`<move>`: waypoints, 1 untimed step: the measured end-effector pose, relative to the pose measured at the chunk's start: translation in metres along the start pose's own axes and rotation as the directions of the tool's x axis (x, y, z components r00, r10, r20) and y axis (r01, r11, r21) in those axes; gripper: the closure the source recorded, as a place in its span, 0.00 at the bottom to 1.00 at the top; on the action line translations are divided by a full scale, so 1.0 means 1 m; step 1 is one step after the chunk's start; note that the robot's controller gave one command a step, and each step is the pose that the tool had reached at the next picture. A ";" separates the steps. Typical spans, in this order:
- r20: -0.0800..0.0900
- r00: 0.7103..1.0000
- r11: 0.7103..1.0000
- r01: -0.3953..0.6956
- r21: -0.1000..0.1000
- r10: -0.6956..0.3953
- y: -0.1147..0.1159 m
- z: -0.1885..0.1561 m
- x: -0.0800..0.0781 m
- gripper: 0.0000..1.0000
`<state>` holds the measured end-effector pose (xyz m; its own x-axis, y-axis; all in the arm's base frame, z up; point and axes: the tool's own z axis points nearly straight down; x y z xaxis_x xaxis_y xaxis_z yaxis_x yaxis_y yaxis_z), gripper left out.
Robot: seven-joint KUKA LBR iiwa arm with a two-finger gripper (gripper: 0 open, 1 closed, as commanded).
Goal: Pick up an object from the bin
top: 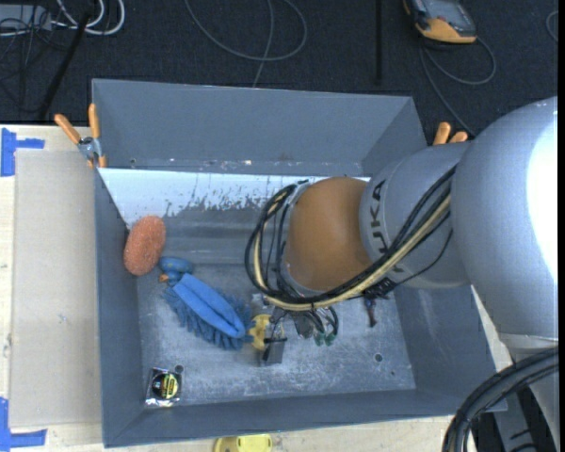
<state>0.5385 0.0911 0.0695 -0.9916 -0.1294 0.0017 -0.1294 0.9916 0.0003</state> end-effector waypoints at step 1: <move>0.000 1.000 1.000 0.000 0.000 0.000 0.000 0.000 0.000 1.00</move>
Offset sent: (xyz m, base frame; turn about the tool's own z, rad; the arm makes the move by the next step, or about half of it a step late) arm 0.0465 -0.0530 0.0865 0.0248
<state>0.5385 0.0911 0.0695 -0.9916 -0.1295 0.0016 -0.1295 0.9916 0.0002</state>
